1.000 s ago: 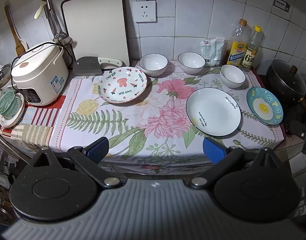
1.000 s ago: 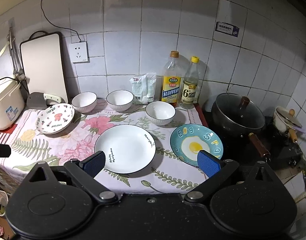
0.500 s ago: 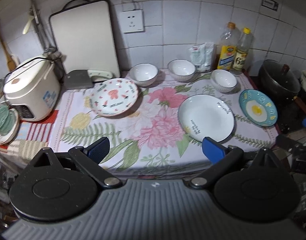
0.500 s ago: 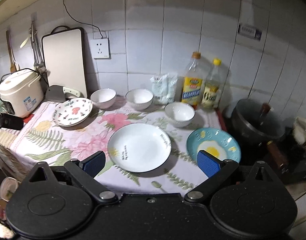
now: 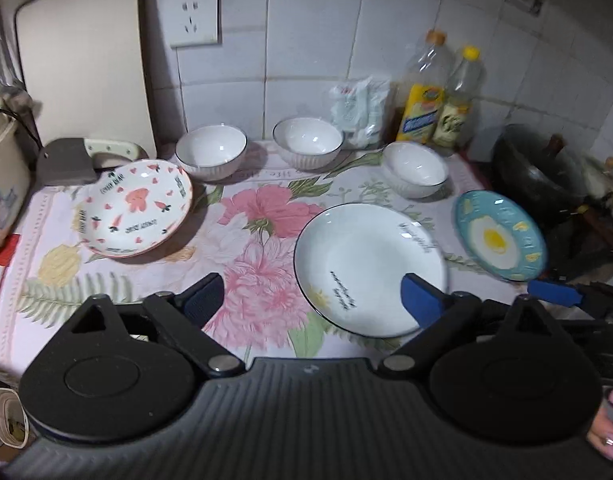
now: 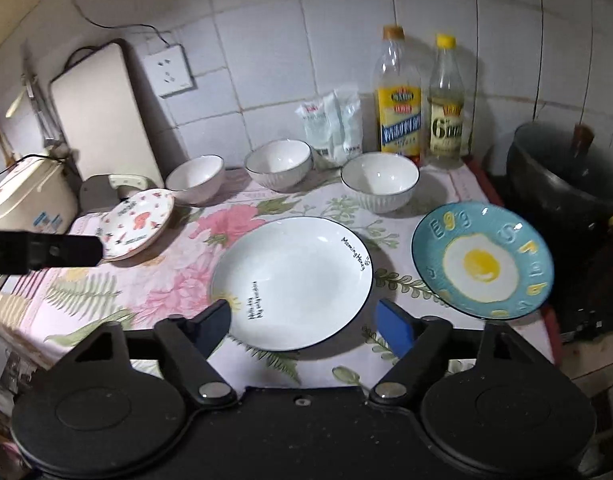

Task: Organize plates and bowls
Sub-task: 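Reach both grippers to the white Morning Honey plate and grasp its rim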

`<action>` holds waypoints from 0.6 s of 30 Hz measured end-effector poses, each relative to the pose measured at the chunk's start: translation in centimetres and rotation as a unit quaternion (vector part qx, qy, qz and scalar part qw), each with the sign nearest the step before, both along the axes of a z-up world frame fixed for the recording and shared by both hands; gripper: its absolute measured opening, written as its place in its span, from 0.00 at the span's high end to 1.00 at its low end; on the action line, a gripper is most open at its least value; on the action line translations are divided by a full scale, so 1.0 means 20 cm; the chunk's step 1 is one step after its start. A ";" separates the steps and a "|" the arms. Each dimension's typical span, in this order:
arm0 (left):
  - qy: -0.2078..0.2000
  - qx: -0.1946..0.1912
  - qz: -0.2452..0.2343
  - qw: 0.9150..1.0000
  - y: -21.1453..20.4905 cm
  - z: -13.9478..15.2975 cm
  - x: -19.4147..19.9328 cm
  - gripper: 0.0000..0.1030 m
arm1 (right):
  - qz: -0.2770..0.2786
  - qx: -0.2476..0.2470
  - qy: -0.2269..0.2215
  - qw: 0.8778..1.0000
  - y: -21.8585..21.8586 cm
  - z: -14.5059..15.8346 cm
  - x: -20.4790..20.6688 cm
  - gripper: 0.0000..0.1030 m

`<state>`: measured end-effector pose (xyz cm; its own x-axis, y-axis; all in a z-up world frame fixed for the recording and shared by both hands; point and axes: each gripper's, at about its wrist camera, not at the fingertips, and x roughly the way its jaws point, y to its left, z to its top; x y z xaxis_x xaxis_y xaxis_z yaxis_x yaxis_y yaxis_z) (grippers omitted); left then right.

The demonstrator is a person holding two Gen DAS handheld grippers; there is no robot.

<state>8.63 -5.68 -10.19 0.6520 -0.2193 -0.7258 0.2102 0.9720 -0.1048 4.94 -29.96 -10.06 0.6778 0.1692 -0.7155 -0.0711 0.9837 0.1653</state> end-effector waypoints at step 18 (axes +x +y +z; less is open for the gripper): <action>0.085 -0.019 0.024 0.996 -0.14 -0.65 0.46 0.46 | -0.052 0.113 0.093 0.988 -0.17 -0.62 0.38 0.62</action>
